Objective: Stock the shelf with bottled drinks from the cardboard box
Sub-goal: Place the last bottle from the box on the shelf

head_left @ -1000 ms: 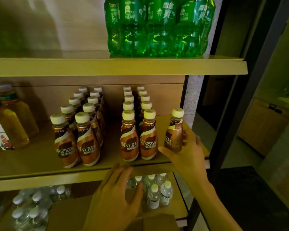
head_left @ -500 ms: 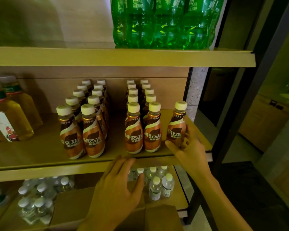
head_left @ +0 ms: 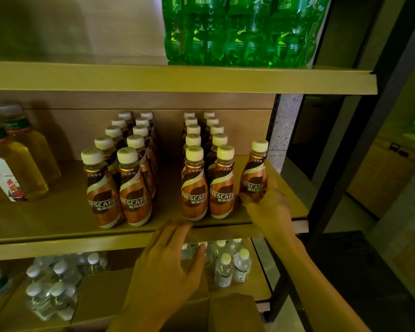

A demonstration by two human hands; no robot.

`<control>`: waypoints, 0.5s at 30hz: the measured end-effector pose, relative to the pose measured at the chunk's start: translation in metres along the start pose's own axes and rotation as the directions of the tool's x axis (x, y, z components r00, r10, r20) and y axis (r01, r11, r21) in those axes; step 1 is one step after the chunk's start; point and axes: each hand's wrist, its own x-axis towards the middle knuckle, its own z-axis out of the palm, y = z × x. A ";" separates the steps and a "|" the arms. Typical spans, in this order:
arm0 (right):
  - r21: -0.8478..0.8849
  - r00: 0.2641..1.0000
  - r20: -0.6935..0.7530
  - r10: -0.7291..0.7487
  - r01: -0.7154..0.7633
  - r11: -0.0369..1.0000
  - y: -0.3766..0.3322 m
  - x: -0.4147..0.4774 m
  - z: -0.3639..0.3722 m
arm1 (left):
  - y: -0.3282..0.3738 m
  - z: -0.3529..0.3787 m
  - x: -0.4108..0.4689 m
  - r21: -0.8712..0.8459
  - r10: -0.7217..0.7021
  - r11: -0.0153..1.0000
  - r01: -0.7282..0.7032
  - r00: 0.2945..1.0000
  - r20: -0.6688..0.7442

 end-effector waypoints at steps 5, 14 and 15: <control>0.032 1.000 0.013 -0.012 0.012 0.999 -0.004 0.035 0.008 | -0.003 0.001 0.004 0.009 -0.009 1.000 0.009 1.000 0.018; -0.111 0.987 0.159 0.016 0.002 0.994 -0.014 0.117 0.031 | -0.005 0.003 0.011 0.017 -0.010 1.000 0.010 1.000 -0.002; -0.093 0.982 0.188 0.026 -0.008 0.996 -0.017 0.123 0.032 | -0.006 0.004 0.011 0.032 -0.021 0.999 0.021 1.000 -0.002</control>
